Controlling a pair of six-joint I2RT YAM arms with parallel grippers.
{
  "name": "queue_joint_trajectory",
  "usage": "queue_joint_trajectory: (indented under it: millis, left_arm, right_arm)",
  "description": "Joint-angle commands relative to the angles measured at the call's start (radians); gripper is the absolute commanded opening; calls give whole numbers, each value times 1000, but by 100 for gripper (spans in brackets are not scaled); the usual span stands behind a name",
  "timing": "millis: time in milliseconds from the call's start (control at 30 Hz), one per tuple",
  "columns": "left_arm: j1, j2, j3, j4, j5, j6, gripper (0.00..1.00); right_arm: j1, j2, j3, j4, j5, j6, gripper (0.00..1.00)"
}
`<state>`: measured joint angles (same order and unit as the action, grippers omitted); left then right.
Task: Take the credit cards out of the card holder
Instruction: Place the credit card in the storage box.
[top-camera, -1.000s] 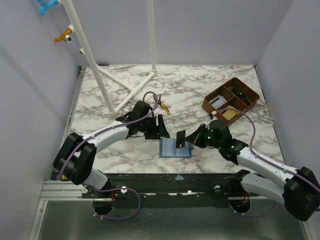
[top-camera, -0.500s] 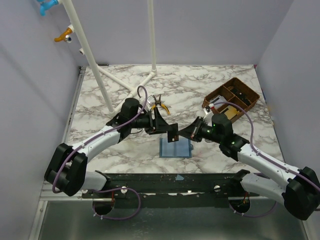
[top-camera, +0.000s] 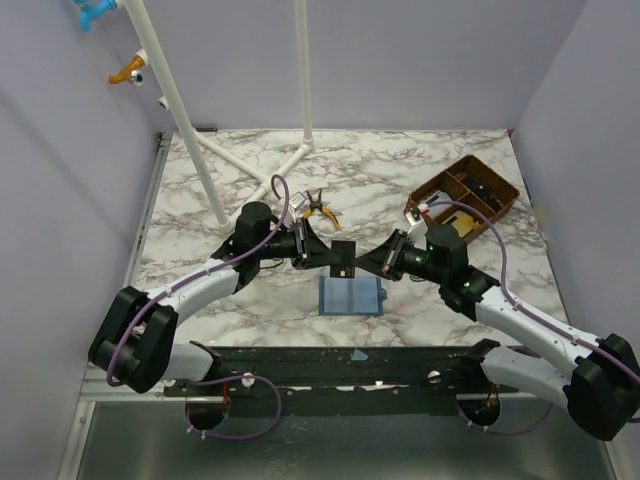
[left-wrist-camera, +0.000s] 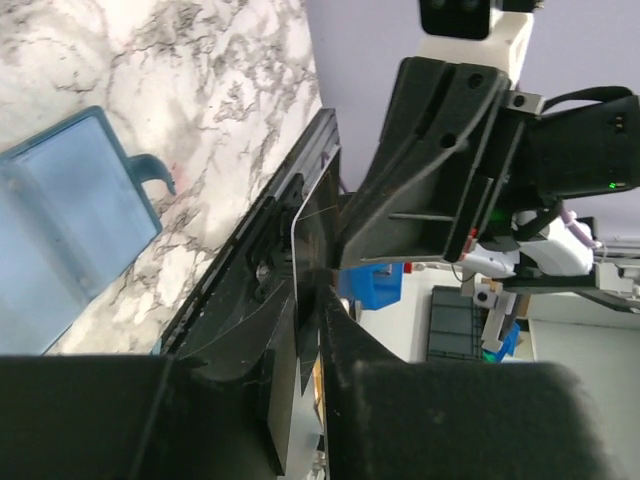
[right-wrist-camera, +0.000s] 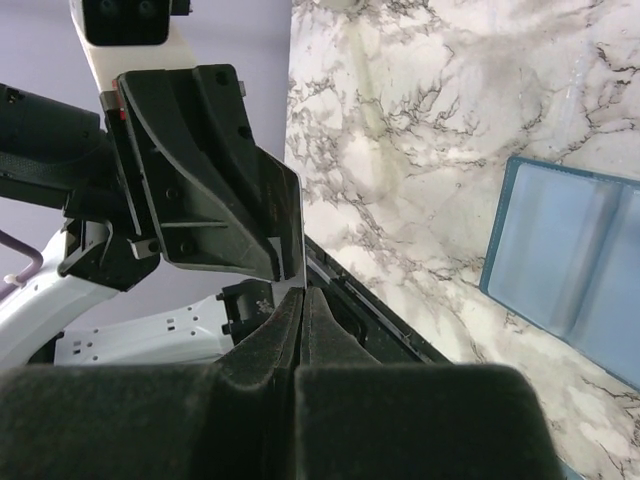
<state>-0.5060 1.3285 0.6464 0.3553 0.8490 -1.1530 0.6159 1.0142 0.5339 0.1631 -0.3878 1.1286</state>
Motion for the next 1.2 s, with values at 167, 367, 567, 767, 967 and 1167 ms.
queue_joint_trajectory:
  millis: [167,367,567,767,967,1167]
  left_arm:
    - [-5,-14,-11,138,68,-83,0]
    - [-5,-33,-15,127,71,-80,0]
    - [-6,-36,-30,233,101,-156,0]
    - [-6,4,-64,455,136,-304,0]
    - [-6,10,-71,491,143,-331,0]
    - [-5,-1,-69,421,132,-293,28]
  right_arm:
    - [-1,1,3,38,-31,6,1]
    - [-1,-18,9,53,-10,-3,75]
    - [-1,15,40,133,-39,5,74]
    - [-1,55,59,241,-77,44,46]
    - [-1,70,73,256,-84,46,17]
    - [-1,64,69,232,-69,30,1]
